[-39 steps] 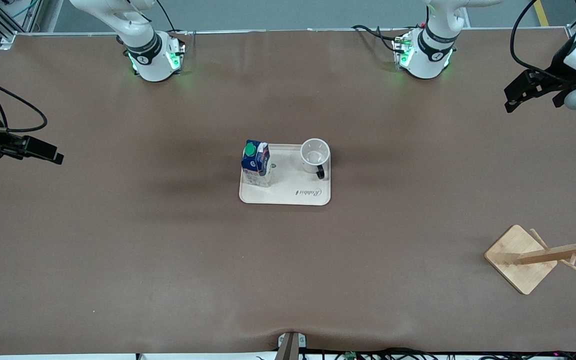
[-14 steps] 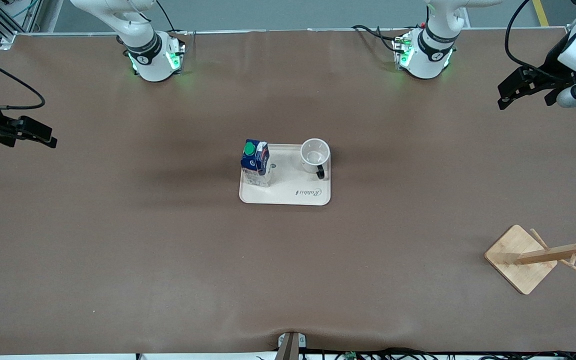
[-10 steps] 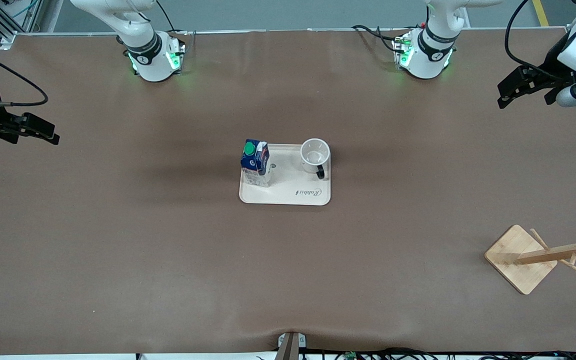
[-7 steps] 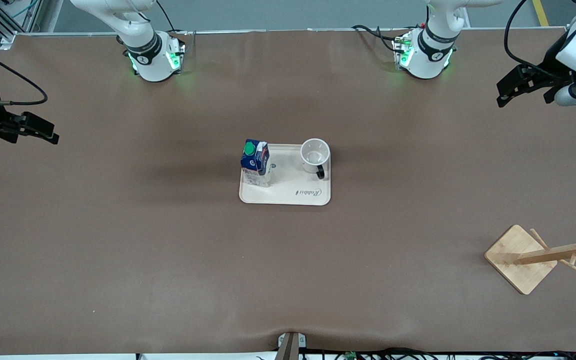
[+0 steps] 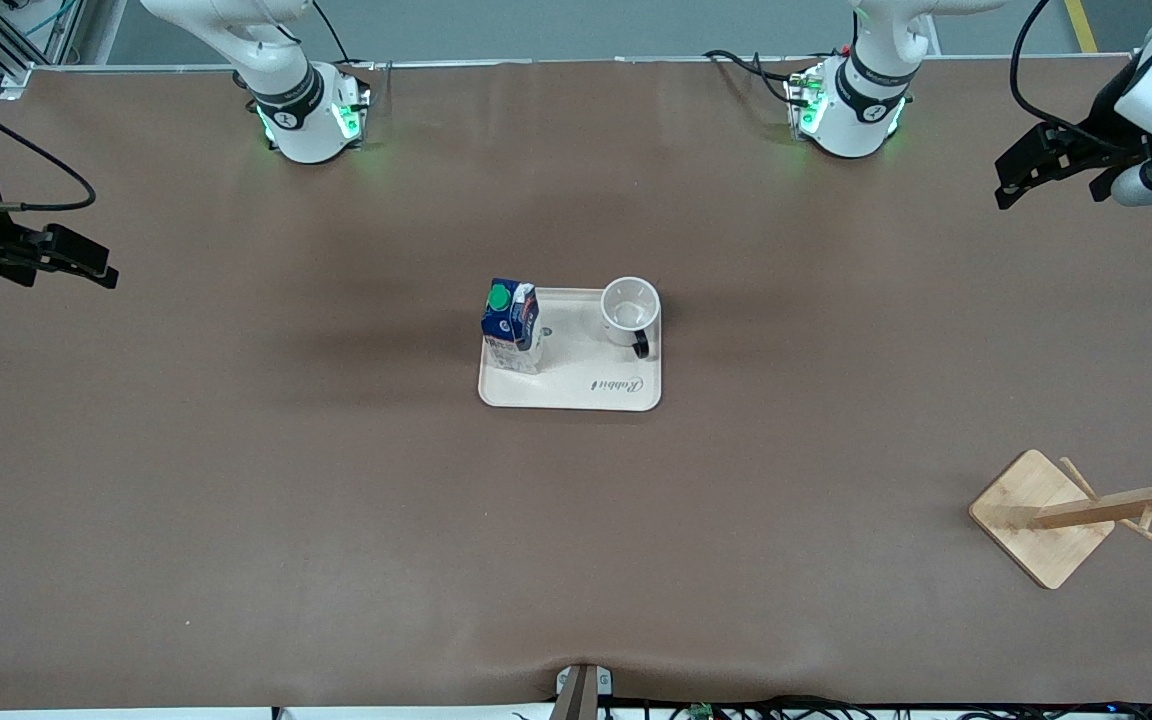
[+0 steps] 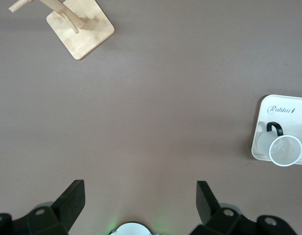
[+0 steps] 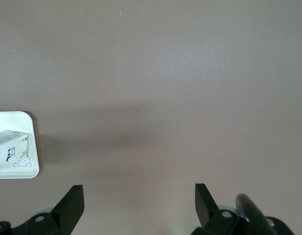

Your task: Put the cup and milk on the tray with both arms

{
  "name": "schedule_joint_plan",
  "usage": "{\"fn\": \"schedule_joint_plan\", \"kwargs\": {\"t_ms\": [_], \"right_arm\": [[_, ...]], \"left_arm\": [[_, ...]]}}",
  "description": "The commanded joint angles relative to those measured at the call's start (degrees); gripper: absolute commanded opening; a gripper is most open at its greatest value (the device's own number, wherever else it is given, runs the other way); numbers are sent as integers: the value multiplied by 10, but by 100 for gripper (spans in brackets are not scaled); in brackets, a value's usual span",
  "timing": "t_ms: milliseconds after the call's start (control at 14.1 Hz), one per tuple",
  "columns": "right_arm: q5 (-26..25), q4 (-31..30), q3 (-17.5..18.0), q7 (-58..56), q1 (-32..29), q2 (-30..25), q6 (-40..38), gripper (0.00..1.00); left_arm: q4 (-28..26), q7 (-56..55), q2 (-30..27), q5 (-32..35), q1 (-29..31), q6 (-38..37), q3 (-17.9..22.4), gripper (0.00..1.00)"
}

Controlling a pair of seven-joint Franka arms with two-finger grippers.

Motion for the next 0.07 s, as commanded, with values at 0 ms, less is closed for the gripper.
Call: {"fn": "schedule_joint_plan", "kwargs": {"t_ms": [0], "right_arm": [[-10,-16,3,-5,-3,-16,5,100]], "left_arm": [[12,10,3,-8,-2,-12,1,100]]}}
